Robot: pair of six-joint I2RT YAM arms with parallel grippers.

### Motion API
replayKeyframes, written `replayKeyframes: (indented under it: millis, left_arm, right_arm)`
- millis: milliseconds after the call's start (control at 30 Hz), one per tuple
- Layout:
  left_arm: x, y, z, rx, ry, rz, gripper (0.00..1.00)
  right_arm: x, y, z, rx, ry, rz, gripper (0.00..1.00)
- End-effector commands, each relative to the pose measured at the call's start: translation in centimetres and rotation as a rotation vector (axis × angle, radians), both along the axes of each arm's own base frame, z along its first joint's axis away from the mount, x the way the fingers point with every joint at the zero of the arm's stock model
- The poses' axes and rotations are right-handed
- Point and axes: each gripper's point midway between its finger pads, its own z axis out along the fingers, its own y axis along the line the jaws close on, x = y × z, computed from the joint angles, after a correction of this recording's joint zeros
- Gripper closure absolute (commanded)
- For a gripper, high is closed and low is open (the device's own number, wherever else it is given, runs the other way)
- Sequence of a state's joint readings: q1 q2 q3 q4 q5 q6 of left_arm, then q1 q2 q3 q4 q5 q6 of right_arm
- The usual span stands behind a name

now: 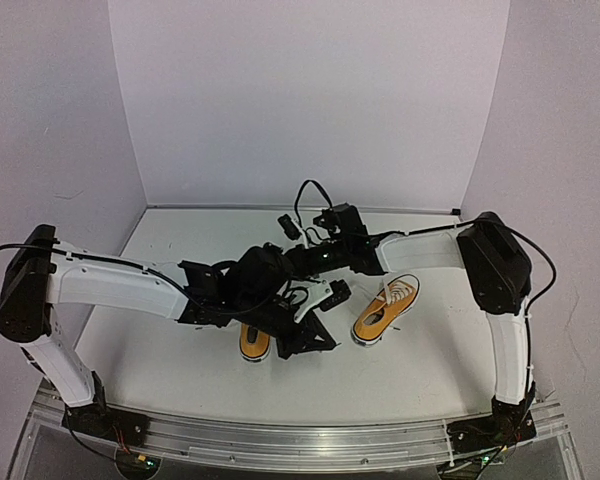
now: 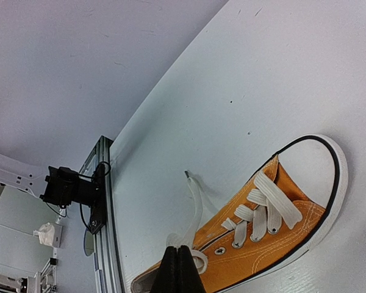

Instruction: Tie the shoes

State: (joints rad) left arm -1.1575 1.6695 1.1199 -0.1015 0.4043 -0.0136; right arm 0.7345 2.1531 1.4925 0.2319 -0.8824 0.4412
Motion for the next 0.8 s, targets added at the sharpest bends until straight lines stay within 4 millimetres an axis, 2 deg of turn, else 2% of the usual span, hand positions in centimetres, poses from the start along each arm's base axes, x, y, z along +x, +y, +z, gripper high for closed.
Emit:
replayKeyframes:
  millis: [0, 100, 267, 367, 433, 500, 533, 633, 767]
  left_arm:
    - [0.6, -1.0, 0.5, -0.088, -0.031, -0.035, 1.0]
    - [2.5, -0.3, -0.7, -0.062, -0.035, 0.023, 1.0]
    - [4.5, 0.3, -1.1, -0.021, -0.097, 0.105, 0.94]
    - [5.1, 0.3, -1.3, -0.01, -0.108, 0.127, 0.79]
    - [4.8, 0.2, -1.2, -0.017, -0.098, 0.117, 0.61]
    - [4.7, 0.3, -0.8, -0.032, -0.096, 0.122, 0.46]
    - [4.7, 0.5, -0.5, -0.041, -0.1, 0.127, 0.43]
    - [5.0, 1.6, 1.0, -0.067, -0.131, 0.16, 0.37]
    - [6.7, 5.0, 4.1, -0.16, -0.11, 0.294, 0.36]
  right_arm:
    - [0.5, 0.8, 2.0, 0.068, -0.067, 0.036, 1.0]
    - [0.4, 0.8, 2.1, 0.074, -0.068, 0.045, 1.0]
    - [0.2, 0.9, 1.8, 0.078, -0.06, 0.06, 1.0]
    - [0.1, 0.9, 1.5, 0.078, -0.054, 0.062, 1.0]
    - [0.1, 0.9, 1.5, 0.078, -0.05, 0.063, 1.0]
    - [0.1, 0.9, 1.5, 0.08, -0.048, 0.065, 1.0]
    - [0.1, 0.9, 1.5, 0.081, -0.047, 0.067, 1.0]
    - [0.0, 1.0, 1.5, 0.082, -0.043, 0.069, 1.0]
    - [-0.4, 1.6, 2.0, 0.092, -0.043, 0.079, 1.0]
